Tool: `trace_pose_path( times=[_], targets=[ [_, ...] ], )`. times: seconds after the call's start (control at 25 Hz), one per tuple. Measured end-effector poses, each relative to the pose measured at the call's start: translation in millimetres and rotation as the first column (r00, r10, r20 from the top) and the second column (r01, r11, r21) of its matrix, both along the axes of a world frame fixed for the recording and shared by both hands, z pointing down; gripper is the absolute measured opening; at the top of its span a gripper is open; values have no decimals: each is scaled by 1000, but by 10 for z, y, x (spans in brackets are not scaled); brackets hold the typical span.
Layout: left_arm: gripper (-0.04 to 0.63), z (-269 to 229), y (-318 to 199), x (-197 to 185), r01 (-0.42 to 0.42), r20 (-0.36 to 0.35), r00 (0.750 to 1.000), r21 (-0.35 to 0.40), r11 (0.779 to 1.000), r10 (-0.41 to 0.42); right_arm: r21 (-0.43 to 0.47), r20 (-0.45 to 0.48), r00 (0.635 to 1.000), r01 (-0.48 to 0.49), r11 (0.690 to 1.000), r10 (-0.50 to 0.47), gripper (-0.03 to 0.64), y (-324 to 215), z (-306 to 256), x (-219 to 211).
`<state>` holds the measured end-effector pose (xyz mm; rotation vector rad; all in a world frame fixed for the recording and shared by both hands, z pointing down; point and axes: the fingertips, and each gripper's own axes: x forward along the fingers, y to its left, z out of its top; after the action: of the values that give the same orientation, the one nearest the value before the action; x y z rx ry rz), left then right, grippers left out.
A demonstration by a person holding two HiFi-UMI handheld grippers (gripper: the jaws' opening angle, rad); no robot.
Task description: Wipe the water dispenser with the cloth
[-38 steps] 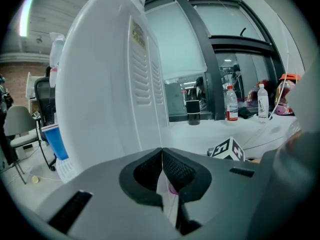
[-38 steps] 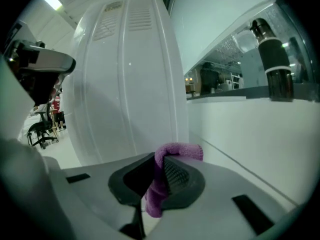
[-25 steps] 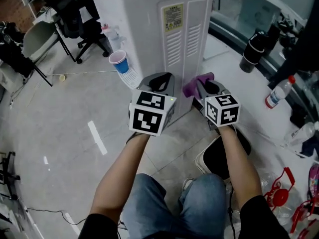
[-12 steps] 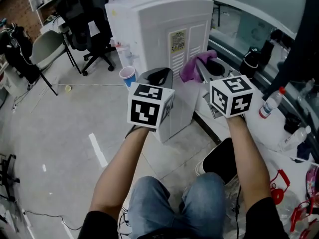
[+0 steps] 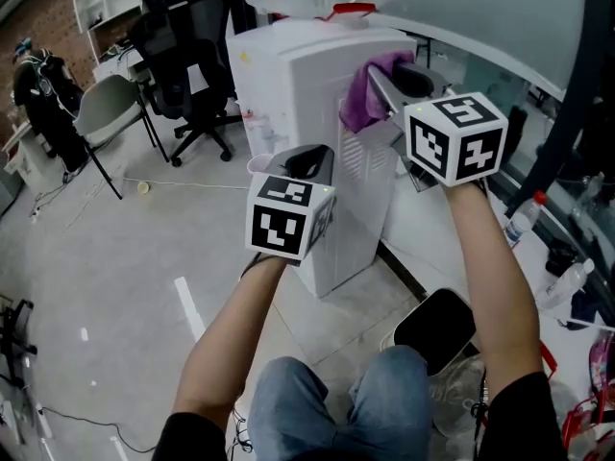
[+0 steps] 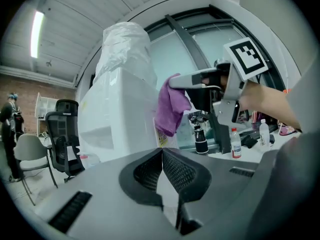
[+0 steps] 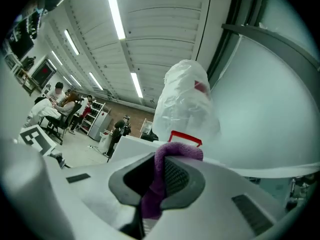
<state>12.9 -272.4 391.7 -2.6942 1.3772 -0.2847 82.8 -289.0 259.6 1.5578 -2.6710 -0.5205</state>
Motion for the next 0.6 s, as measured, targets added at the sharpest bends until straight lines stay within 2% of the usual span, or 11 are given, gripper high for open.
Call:
trace_pose_path(
  times=[0.2,0.6],
  targets=[
    [26,-3,12,-127,13,11,1000,0,1000,-13,17,-17,1000,10,1000,-10,32,-112,-211,-179],
    [26,201,36,-240,24,9,1000,-26,999,-24,11,10,1000,5,1000,-5,32,-137,3,-195]
  ],
)
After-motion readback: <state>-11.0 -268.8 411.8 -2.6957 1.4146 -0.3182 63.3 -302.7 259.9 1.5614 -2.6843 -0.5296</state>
